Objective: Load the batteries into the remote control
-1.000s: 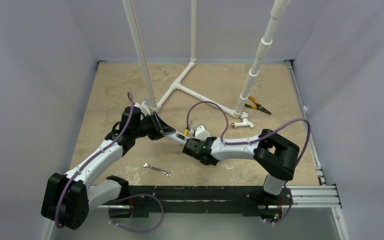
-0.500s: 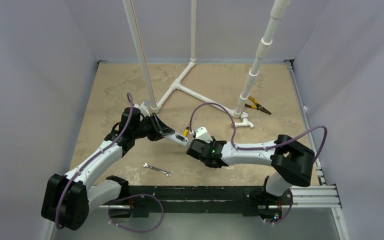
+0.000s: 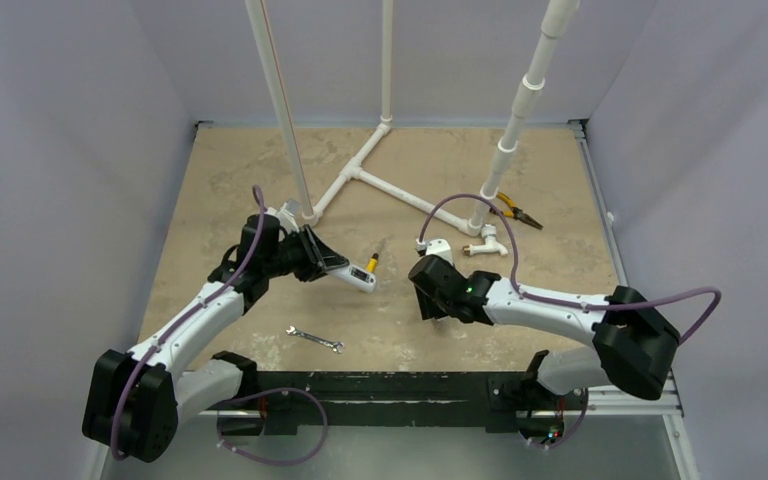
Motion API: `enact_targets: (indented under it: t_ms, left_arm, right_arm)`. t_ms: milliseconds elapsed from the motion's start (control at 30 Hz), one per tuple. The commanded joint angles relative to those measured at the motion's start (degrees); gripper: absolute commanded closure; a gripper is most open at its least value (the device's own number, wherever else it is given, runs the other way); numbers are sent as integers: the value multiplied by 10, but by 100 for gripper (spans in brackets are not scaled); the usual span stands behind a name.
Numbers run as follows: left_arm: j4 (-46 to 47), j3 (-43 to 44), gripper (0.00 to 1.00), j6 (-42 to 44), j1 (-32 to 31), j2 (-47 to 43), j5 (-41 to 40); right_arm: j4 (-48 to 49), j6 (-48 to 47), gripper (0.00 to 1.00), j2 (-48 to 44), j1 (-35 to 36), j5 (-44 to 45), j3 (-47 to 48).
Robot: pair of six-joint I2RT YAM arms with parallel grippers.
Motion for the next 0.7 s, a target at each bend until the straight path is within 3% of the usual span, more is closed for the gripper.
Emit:
enact_targets:
  t_ms: [0,200,333,500,667]
  left_arm:
    - [25,3,100,7,6,-1,14]
    - [28,8,100,4,6,2,19]
    - [23,14,100,7,5,4,22]
    - [21,18,100,7,6,3,24]
    - [15,23,100,9,6,2,27]
  right_arm:
    - [8,19,54,-15,-12,-38,-11]
    - [12,54,52,-33,-20,-5,-20]
    - [12,66,69,-64,-54,19,-28]
    - [10,50,98,-39,-110,2,-25]
    - [18,28,100,17,-125,-8,-11]
